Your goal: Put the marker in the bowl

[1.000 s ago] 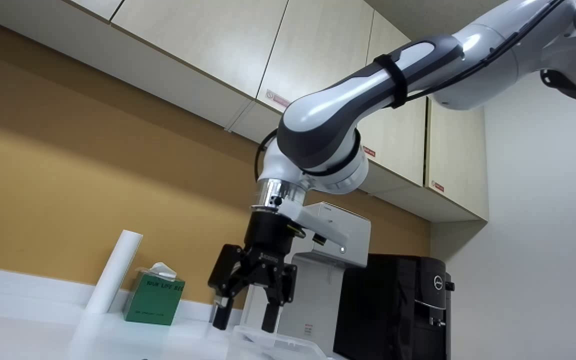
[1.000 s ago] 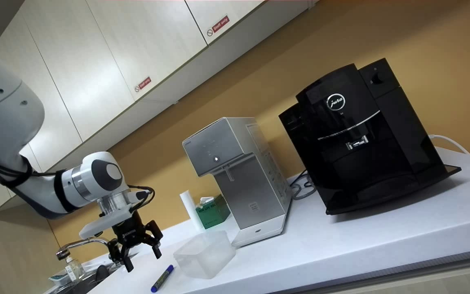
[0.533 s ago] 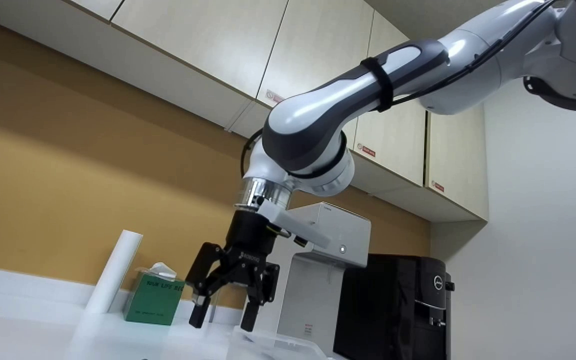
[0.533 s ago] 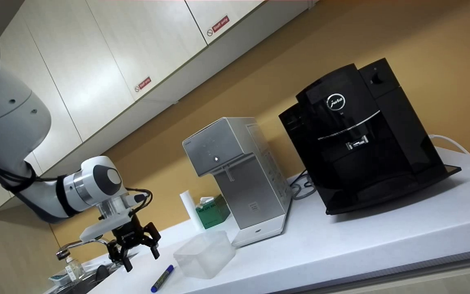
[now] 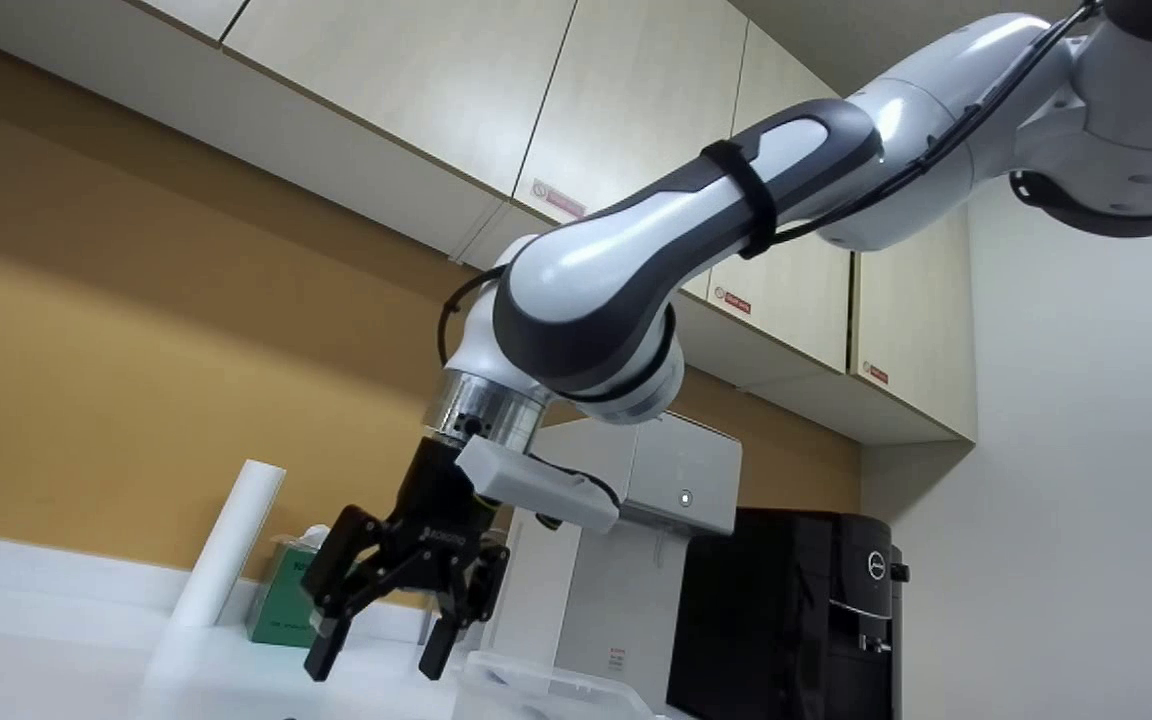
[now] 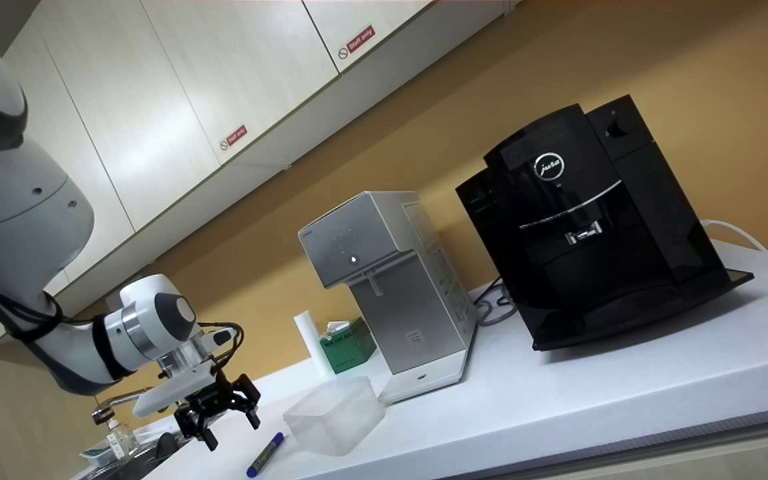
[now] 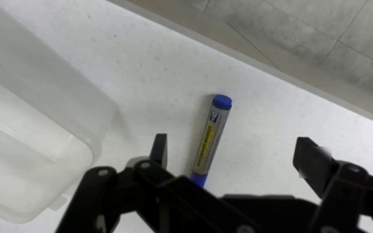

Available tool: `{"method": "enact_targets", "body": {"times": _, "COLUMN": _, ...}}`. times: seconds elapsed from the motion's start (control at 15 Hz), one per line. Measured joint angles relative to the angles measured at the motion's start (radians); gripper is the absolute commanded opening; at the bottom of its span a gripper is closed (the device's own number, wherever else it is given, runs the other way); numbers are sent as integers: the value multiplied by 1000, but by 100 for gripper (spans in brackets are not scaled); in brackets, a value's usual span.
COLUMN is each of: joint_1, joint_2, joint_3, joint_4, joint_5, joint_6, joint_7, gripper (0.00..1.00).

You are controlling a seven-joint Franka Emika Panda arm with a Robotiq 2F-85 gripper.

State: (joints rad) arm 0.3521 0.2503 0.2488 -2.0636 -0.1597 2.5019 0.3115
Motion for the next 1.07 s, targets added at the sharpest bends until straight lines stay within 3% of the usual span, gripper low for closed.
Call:
{"method": "enact_targets", "body": {"times": 0.27, "joint_1": 69, "joint_2": 57, "joint_3": -60, "joint_4": 34, "joint_5": -122, "joint_6": 48, "joint_7": 156, "gripper": 100}}
{"method": "enact_targets", "body": {"times": 0.53, "joint_1": 136, "joint_2": 108, "joint_3": -119, "joint_4": 99, "joint_5": -194, "joint_6": 4, "joint_7": 281, "gripper": 100}}
{"method": "enact_targets", "body": {"times": 1.07, "joint_1": 157, "joint_2": 199, "joint_3": -124, "joint_4": 242, "joint_5": -130, "joint_6": -160, "joint_7": 309, "gripper": 100}}
